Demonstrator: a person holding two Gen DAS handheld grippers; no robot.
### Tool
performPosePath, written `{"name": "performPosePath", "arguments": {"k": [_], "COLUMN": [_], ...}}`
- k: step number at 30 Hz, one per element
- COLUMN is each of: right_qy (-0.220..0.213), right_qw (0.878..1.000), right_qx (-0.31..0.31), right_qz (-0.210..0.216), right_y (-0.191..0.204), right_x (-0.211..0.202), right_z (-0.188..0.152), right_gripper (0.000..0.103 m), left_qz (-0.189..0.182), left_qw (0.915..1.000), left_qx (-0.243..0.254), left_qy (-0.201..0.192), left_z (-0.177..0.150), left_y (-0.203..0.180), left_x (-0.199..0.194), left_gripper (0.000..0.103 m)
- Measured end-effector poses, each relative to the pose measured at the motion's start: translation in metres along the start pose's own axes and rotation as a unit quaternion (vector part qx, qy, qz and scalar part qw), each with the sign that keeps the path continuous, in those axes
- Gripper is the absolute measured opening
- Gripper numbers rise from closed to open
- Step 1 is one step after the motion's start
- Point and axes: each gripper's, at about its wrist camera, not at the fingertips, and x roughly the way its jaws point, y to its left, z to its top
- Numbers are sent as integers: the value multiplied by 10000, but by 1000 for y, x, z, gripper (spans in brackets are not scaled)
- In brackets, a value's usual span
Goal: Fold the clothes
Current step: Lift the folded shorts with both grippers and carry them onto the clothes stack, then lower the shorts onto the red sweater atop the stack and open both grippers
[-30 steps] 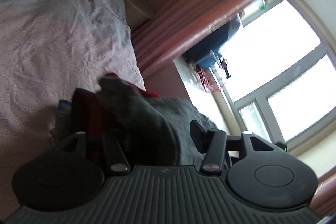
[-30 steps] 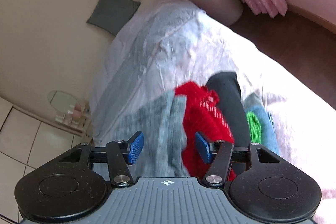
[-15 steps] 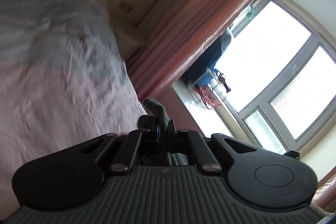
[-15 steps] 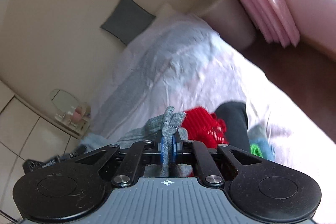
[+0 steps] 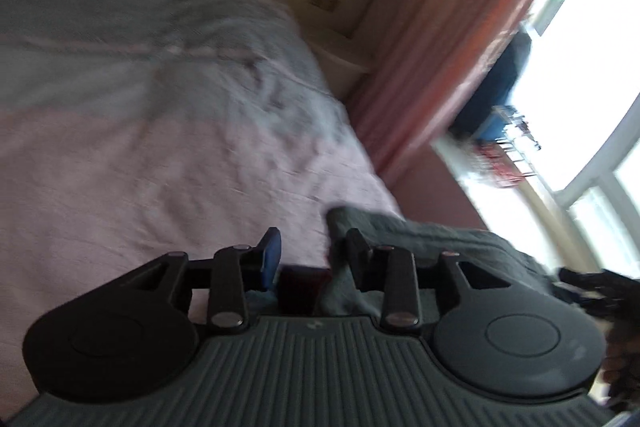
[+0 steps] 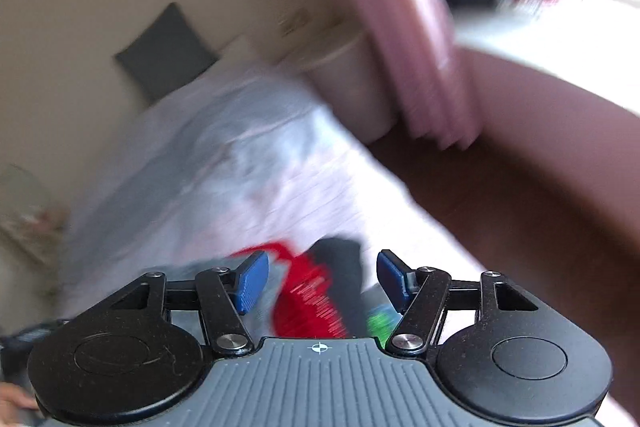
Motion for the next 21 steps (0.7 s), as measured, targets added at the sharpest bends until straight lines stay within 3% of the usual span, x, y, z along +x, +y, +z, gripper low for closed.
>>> {"name": "performPosePath", "arguments": {"k": [3,8,11,12,16,21], "right_qy": [-318,-522,-457,-418,-444,-501], "right_qw": [9982,9906,9855,9848,9804,9748], "right_qx": [-336,-1232,-1549,-1549,-1667,-2014], "right_qz": [-385,-288,-526,-662,-952,-816], "right_y": [24,87,106,106,95,75], "right_x": [-20,-21,1,9,36,52], "right_z": [2,-22,-50,-58,-81,-96], "right_gripper": [63,61,46,45,45,45], "left_qz": [329,-311,-450,-472,-65,-22], "left_qw": [9975,9945,9902,9888,9825,9872], "left_qx": [588,969,1320,1415,1859,1587], "left_qy": [-226,-254,-120,-58,53,-120], "left_z": [14,16,0,-7,-44,-68], "left_y": [-37,-106,-139,-147,-157,-144], "left_x": [-24,-25,-5,3,33,44], "left_gripper": [27,27,27,27,28,29]}}
